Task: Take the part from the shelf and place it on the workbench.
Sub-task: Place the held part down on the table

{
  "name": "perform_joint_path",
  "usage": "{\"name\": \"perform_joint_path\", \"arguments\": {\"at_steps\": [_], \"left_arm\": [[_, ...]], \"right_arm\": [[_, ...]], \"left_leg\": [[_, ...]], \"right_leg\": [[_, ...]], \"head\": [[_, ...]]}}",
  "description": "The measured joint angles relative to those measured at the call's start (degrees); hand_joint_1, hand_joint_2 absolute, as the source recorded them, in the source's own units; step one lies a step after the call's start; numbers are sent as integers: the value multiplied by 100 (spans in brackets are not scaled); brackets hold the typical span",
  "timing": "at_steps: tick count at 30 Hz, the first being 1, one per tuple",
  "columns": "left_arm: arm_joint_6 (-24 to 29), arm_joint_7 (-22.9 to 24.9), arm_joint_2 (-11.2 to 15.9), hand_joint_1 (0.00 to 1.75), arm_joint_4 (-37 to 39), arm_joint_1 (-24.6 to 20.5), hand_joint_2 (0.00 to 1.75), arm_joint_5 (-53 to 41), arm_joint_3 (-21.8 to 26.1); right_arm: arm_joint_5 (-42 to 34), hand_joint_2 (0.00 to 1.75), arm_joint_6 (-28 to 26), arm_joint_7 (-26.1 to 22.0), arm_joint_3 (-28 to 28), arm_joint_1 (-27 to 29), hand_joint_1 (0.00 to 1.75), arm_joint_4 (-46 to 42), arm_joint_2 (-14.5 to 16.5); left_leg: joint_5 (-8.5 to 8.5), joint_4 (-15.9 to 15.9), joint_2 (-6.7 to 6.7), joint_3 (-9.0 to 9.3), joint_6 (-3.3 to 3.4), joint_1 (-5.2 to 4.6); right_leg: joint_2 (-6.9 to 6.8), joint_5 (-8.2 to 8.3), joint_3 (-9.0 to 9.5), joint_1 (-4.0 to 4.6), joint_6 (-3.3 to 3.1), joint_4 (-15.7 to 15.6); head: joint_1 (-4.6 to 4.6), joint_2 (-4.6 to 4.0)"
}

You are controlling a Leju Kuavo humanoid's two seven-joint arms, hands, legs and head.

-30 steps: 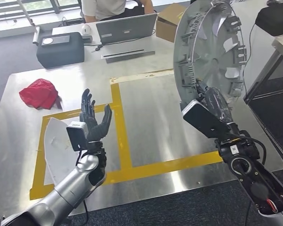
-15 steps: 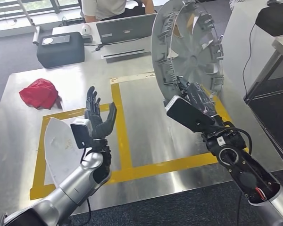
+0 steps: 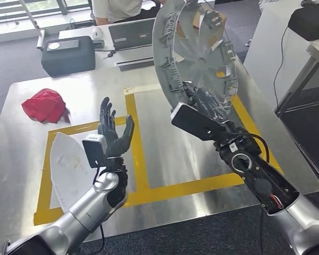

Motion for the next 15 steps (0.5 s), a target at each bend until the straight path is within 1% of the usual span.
{"name": "perform_joint_path", "arguments": {"at_steps": [5, 9, 13, 15], "left_arm": [[-151, 0, -46, 0, 1, 32, 175, -187, 0], [-188, 0, -60, 0, 2, 42, 175, -244, 1], [-188, 0, -60, 0, 2, 72, 175, -316, 3], [-186, 0, -60, 0, 2, 84, 175, -363, 4]], "right_arm": [[-56, 175, -55, -88, 125, -286, 175, 687, 305], [-64, 175, -94, -82, 175, -369, 175, 1100, 425], [-63, 0, -109, -78, 208, -391, 0, 1396, 478], [-60, 0, -124, -78, 221, -420, 0, 1499, 499]], "left_leg": [[1, 0, 0, 1, -1, 0], [1, 0, -1, 1, -1, 0], [1, 1, 0, 0, -1, 0], [1, 2, 0, 0, -1, 0]], "right_leg": [[-1, 0, 0, 1, 0, 0], [-1, 0, 1, 1, 0, -1], [-1, 0, 1, 1, 0, -3], [-1, 0, 2, 1, 0, -4]], "head": [[3, 0], [3, 0], [3, 0], [3, 0]]}}
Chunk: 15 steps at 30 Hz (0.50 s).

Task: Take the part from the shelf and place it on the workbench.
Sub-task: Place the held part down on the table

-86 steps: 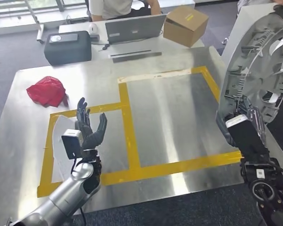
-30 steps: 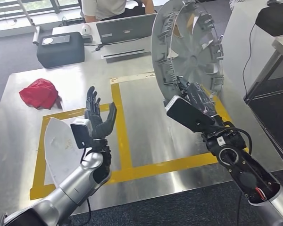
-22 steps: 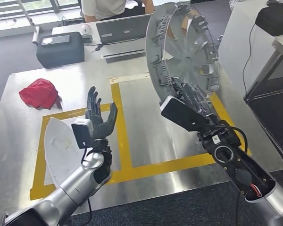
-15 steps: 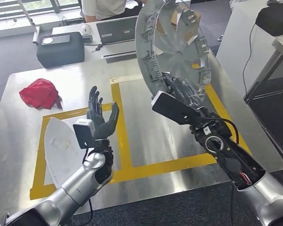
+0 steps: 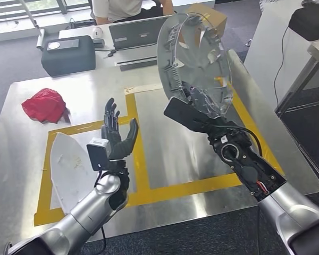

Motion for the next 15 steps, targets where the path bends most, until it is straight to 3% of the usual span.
{"name": "perform_joint_path", "arguments": {"at_steps": [15], "left_arm": [[-125, -2, 0, 0, 0, 68, 175, 53, 27]], "right_arm": [[11, 0, -51, 99, 19, -185, 0, 382, 72]], "left_leg": [[1, 1, 0, 8, 1, -1]], "right_leg": [[2, 7, 7, 1, 1, -2]], "head": [[2, 0]]}}
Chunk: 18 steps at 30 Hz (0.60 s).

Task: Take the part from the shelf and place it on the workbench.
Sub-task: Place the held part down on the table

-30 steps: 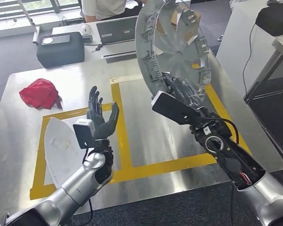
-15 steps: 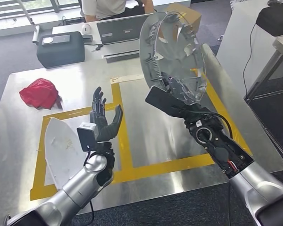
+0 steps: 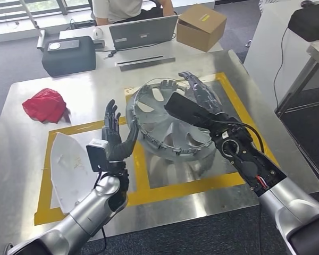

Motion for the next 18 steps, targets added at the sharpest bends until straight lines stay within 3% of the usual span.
{"name": "perform_joint_path", "arguments": {"at_steps": [18], "left_arm": [[77, 0, 39, 0, -27, 73, 175, 26, 13]], "right_arm": [[-67, 0, -26, -3, -15, -19, 0, 239, 0]], "left_leg": [[1, 3, 0, 9, 1, 0]], "right_leg": [[0, 1, 9, 0, 0, 0]], "head": [[1, 0]]}}
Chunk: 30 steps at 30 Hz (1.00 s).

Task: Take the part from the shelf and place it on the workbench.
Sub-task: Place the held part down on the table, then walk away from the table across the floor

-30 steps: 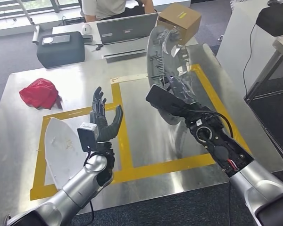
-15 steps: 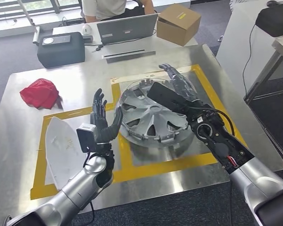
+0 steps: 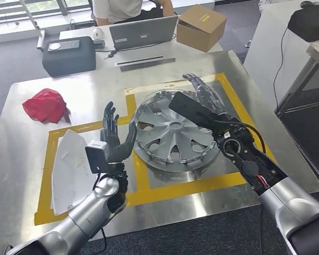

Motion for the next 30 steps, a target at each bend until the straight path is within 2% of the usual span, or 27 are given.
{"name": "perform_joint_path", "arguments": {"at_steps": [2, 6, 12, 18, 30], "left_arm": [[25, 0, 13, 0, -5, 4, 175, 28, 0], [136, 0, 47, 0, -5, 7, 0, 162, 0], [256, 0, 123, 0, -14, 18, 0, 338, 0], [482, 0, 209, 0, -61, 38, 0, 233, 0], [580, 0, 265, 0, -122, 43, 0, 136, -1]], "right_arm": [[-46, 0, -8, -10, -15, 1, 0, 4, -1], [-262, 0, -81, -84, -88, 41, 0, -18, -4], [-998, 0, -117, -270, -316, 290, 0, -341, -63], [-1818, 0, -212, -331, -581, 771, 0, -1136, -266], [-2143, 0, -227, -351, -829, 1199, 0, -2161, -534]], "left_leg": [[0, 0, 0, 0, 0, 0], [0, 1, 0, 2, 0, 0], [0, 2, 1, 7, 0, -1], [-1, 2, 1, 8, -1, -1], [-1, 3, 4, 10, 0, -2]], "right_leg": [[0, 0, 0, 0, 0, 0], [1, 0, 0, 1, 0, 0], [3, 0, 1, 3, 0, -1], [3, 0, 3, 3, 0, -2], [6, 2, 6, 3, -1, -4]], "head": [[-1, 0], [0, 0], [0, 0], [1, 0], [2, 0]]}}
